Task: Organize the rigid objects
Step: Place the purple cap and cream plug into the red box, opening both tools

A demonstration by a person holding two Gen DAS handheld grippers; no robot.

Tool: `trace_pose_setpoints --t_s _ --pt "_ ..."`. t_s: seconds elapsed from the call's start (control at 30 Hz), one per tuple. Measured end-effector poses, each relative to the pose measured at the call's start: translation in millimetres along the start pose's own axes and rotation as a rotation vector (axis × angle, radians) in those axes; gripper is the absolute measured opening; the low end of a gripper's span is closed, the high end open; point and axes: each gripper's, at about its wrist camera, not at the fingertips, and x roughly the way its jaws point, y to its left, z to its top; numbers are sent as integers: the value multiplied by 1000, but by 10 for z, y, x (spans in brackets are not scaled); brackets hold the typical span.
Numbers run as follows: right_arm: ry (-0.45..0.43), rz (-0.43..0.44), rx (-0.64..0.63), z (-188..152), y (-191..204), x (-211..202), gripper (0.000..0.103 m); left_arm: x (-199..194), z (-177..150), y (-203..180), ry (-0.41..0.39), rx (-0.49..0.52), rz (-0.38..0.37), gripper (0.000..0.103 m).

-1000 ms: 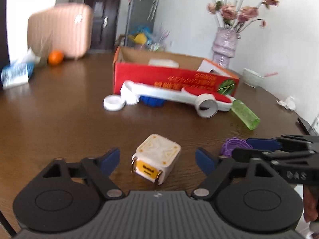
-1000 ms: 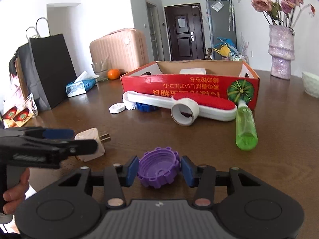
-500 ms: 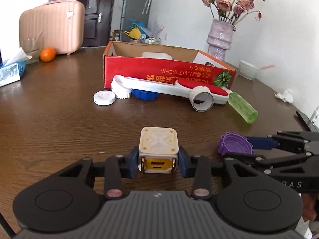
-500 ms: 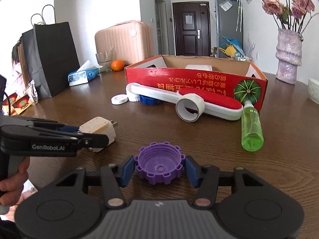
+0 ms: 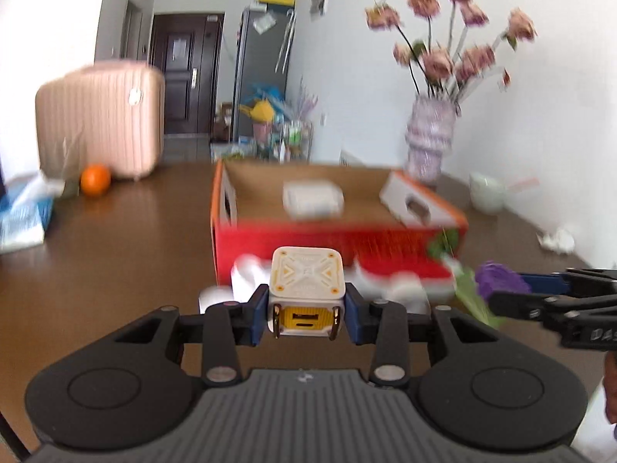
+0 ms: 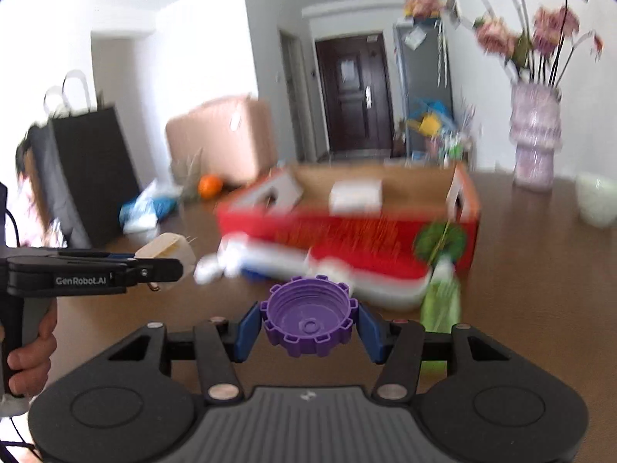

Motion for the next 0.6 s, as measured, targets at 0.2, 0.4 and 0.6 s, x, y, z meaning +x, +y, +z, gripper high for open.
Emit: trace_pose_setpoints --t_s 0.2,0.4,0.6 --pt "-67 -25 14 837 -475 406 54 838 838 207 -4 16 18 39" --pt "72 -47 39 1607 -1036 1514 54 2094 1442 465 154 -1 52 39" --pt "299 -226 -10 1836 -1406 2815 54 3044 1387 590 366 46 134 39"
